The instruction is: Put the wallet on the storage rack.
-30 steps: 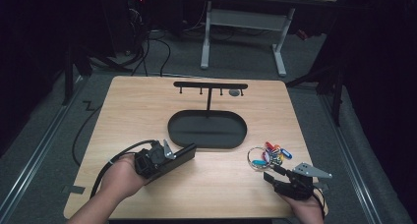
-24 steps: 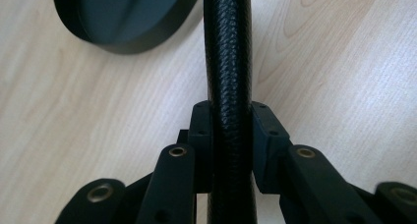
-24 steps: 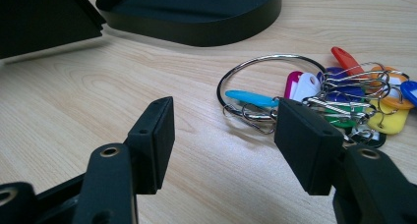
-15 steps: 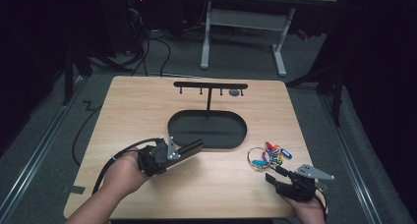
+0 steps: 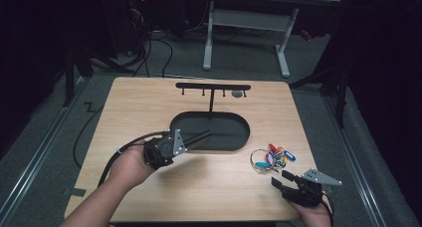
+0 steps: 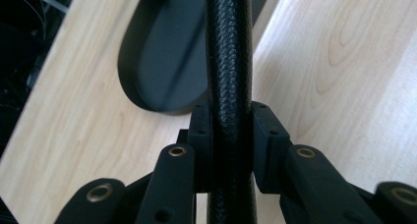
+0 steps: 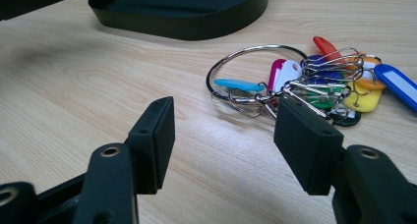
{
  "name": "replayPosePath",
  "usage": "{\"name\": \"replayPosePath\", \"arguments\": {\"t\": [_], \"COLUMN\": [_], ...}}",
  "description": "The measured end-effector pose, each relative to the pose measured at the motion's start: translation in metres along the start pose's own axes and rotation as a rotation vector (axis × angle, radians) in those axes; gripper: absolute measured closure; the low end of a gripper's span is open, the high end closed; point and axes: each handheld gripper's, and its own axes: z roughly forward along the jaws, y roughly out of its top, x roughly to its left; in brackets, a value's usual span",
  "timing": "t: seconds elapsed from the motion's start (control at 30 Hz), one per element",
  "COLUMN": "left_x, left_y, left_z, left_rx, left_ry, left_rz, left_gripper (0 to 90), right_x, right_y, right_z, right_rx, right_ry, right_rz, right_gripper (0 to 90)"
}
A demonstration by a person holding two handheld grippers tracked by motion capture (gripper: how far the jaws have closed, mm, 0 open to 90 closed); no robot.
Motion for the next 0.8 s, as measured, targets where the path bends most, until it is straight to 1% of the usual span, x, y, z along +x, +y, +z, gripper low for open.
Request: {"name": "replayPosePath", "arguments": {"t": [0.07, 0.23, 0.3, 0.37, 0.4, 0.53, 0.6, 0.7, 0.73, 0.8], "left_x": [0.001, 0.005, 0.006, 0.006, 0.006, 0.008, 0.01, 0.011, 0.012, 0.013], "left_y": [0.005, 0.017, 0.023, 0.03, 0.034, 0.048, 0.054, 0.061, 0.063, 0.066], "left_z": [0.002, 0.009, 0.013, 0.018, 0.02, 0.03, 0.035, 0.039, 0.041, 0.045], "left_rx": [0.0, -0.004, -0.007, -0.004, -0.006, -0.019, -0.025, -0.026, -0.037, -0.032], "left_ry": [0.022, 0.046, 0.052, 0.071, 0.079, 0.102, 0.103, 0.114, 0.122, 0.126], "left_rz": [0.035, 0.095, 0.13, 0.181, 0.194, 0.239, 0.244, 0.255, 0.27, 0.283], "left_gripper": [74.1, 74.1, 74.1, 74.0, 74.0, 74.0, 74.0, 74.0, 74.0, 74.0], "right_x": [0.001, -0.002, -0.002, -0.004, -0.004, -0.005, -0.006, -0.005, -0.005, -0.006], "right_y": [0.0, -0.003, -0.005, -0.005, -0.006, -0.008, -0.009, -0.01, -0.01, -0.011], "right_z": [-0.001, -0.004, -0.008, -0.01, -0.013, -0.015, -0.016, -0.018, -0.019, -0.019], "right_rx": [-0.004, -0.004, -0.008, -0.012, -0.018, -0.015, -0.018, -0.02, -0.022, -0.022], "right_ry": [-0.001, -0.009, -0.013, -0.021, -0.027, -0.033, -0.034, -0.036, -0.035, -0.035], "right_rz": [-0.005, 0.002, 0.011, 0.013, 0.017, 0.02, 0.022, 0.026, 0.026, 0.028], "right_gripper": [41.3, 41.2, 41.3, 41.3, 41.4, 41.5, 41.5, 41.5, 41.5, 41.5]}}
